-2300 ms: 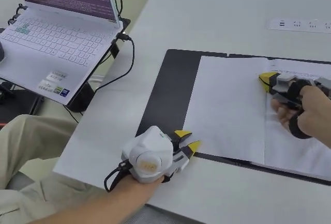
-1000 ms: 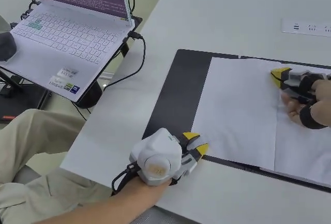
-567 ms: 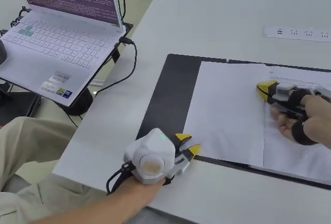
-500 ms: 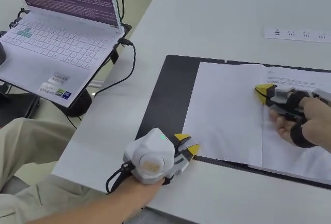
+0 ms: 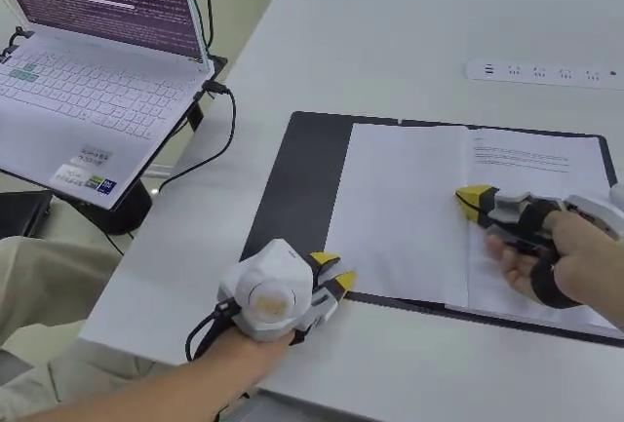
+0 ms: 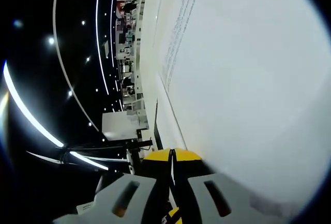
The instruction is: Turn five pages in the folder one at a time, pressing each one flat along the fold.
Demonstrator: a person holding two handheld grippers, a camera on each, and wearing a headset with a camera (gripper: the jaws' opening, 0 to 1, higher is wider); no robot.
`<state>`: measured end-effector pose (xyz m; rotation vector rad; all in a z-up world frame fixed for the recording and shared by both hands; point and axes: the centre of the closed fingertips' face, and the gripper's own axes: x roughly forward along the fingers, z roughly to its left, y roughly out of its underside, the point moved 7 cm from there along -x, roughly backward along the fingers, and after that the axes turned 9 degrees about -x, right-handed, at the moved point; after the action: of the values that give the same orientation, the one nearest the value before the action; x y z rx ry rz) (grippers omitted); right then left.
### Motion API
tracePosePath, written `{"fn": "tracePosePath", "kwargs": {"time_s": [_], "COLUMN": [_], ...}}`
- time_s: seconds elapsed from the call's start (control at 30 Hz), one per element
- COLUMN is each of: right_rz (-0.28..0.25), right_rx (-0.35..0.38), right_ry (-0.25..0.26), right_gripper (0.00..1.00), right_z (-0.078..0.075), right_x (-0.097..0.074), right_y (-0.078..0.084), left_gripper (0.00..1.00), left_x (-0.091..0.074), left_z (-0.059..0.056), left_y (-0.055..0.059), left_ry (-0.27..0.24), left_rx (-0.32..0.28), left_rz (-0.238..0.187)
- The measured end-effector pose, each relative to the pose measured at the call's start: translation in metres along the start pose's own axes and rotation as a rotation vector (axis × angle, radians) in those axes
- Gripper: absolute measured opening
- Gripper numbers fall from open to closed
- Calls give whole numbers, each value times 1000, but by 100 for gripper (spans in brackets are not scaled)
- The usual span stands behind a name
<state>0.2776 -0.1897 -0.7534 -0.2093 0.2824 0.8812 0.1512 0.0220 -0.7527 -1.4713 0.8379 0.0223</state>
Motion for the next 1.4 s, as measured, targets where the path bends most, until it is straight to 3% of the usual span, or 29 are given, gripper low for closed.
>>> {"fn": "tracePosePath", "kwargs": {"time_s": [0.8, 1.4], "right_rz": [132, 207], "right_rx": [-35, -30], "right_ry": [2, -13], "right_gripper": [0, 0], "right_z": [-21, -26], "right_x": [-43, -75], "right_y": [59, 97], "left_gripper": [14, 14], "left_x": [0, -1], "left_z": [0, -2], "left_y": [0, -1], "left_ry": [-3, -5], "left_rx": [-2, -4], "left_rz": [-5, -5]}}
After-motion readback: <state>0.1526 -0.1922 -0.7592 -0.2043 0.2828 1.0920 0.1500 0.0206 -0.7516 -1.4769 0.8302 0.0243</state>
